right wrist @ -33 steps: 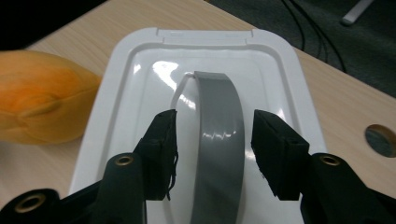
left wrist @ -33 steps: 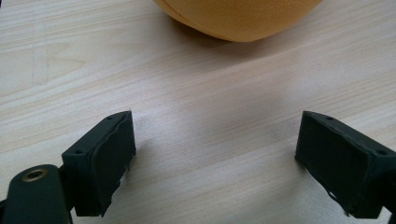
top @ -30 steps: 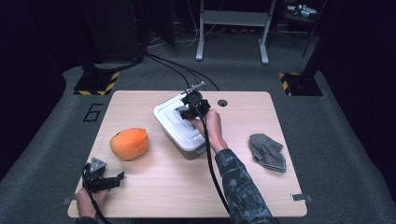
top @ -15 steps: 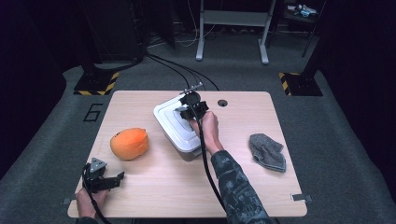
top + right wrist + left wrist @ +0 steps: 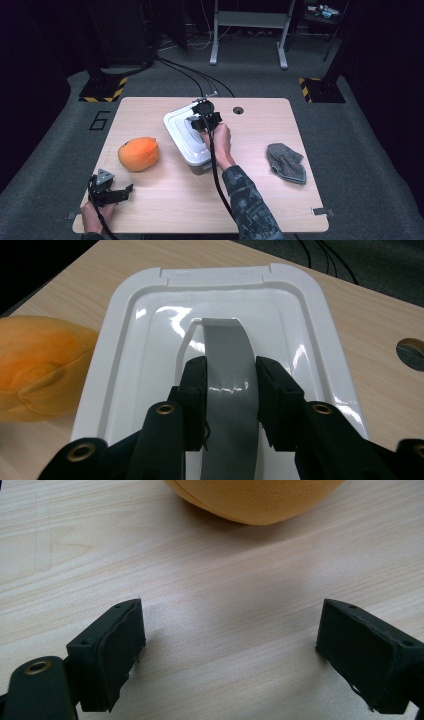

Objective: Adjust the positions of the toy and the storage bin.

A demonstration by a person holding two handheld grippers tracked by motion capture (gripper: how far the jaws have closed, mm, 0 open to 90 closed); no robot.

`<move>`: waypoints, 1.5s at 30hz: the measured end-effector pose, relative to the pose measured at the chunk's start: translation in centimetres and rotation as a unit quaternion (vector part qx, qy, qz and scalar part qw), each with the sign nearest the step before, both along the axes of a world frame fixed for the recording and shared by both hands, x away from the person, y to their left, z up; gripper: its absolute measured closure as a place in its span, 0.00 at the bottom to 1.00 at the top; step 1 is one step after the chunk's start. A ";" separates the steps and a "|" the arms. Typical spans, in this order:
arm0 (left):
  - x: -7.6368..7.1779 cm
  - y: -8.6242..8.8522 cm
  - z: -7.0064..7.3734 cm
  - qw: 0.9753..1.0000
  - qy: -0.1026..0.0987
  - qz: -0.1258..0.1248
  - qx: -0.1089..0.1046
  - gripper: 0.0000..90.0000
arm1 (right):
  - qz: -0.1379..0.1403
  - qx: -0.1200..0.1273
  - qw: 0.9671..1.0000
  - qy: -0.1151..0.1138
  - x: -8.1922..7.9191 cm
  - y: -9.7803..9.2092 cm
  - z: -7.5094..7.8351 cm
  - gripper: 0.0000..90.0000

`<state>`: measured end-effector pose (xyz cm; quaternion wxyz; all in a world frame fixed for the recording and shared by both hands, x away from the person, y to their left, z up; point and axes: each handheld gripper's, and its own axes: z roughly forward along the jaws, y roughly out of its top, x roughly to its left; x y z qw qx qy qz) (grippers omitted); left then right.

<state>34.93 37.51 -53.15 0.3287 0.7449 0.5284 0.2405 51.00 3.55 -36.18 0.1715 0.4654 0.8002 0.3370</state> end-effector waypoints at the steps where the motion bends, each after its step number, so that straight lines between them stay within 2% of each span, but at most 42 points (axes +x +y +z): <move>1: 0.0 0.0 0.0 1.000 0.000 0.000 0.000 0.13 | -0.004 0.003 1.000 0.009 -0.2 0.1 0.1 0.74; 2: 0.0 0.0 0.0 1.000 -0.001 0.000 0.001 0.13 | -0.001 0.003 1.000 0.004 -0.2 0.0 0.0 0.74; 11: 0.0 0.0 0.0 1.000 0.000 0.000 0.001 0.13 | -0.005 0.015 1.000 0.008 -0.7 0.2 -0.1 0.74; 15: 0.0 0.0 0.0 1.000 -0.003 0.000 0.001 0.13 | -0.001 0.017 1.000 0.003 -0.9 0.3 -0.2 0.74; 16: 0.0 0.0 0.0 1.000 -0.001 0.000 0.001 0.13 | -0.005 0.020 1.000 0.009 -1.1 0.4 -0.1 0.74; 17: 0.0 0.0 0.0 1.000 0.000 0.000 0.000 0.13 | -0.001 0.019 1.000 0.003 -1.1 0.4 -0.2 0.74; 25: 0.0 0.0 0.0 1.000 -0.001 0.000 0.000 0.13 | -0.009 0.028 1.000 0.012 -1.6 0.7 -0.2 0.74; 30: 0.0 0.0 0.0 1.000 -0.001 0.000 0.000 0.13 | -0.003 0.027 1.000 0.004 -1.9 0.7 -0.3 0.74; 35: 0.0 0.0 0.0 1.000 0.002 -0.002 0.003 0.13 | -0.010 0.033 0.999 0.007 -2.5 0.7 -0.3 0.74; 41: 0.0 0.0 0.0 1.000 -0.001 0.001 0.000 0.13 | -0.010 0.038 0.999 -0.006 -3.1 0.7 -0.6 0.74; 45: 0.0 0.0 0.0 1.000 -0.001 0.000 0.001 0.13 | -0.005 0.027 1.000 -0.010 -3.2 0.8 -0.5 0.73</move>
